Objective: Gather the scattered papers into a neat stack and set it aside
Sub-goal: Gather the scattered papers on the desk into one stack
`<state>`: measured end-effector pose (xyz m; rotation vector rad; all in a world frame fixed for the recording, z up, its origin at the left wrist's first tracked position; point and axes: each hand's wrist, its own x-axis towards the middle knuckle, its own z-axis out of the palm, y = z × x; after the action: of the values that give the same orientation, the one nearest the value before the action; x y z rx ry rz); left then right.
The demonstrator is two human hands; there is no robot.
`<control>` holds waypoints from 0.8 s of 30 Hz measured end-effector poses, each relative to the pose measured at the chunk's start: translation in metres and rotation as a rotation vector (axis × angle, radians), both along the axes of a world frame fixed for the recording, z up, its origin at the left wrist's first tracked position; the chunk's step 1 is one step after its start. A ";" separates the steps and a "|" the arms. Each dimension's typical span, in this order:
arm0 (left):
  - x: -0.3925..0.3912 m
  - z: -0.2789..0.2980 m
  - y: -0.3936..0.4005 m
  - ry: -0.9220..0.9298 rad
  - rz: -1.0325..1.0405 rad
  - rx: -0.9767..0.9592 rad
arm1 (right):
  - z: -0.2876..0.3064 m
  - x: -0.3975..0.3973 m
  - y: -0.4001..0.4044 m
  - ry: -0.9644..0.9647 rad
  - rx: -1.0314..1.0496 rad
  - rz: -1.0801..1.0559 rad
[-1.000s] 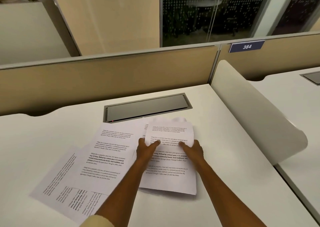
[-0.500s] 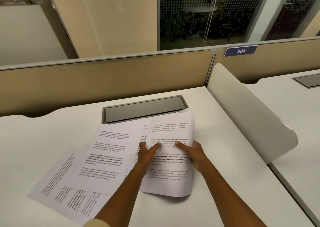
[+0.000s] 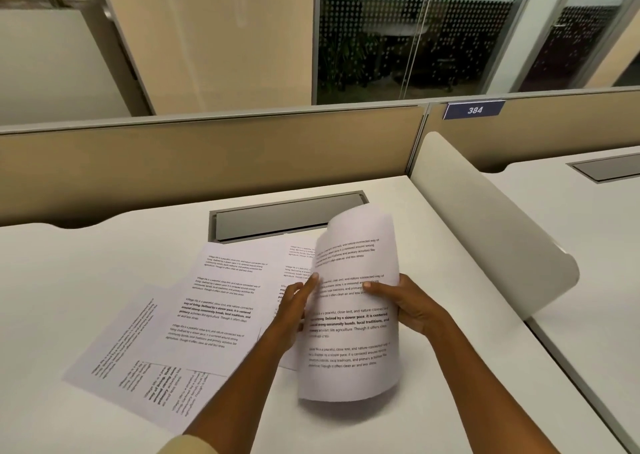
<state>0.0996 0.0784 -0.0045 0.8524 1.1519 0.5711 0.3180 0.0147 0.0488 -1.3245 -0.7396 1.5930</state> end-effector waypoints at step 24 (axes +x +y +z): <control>-0.165 -0.003 -0.006 0.299 0.103 0.295 | -0.024 -0.159 -0.010 -0.231 -0.123 -0.158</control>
<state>-0.0652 0.0725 -0.0071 1.1651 1.4105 0.7271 0.1588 0.0048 0.0246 -1.6356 -0.6646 1.3932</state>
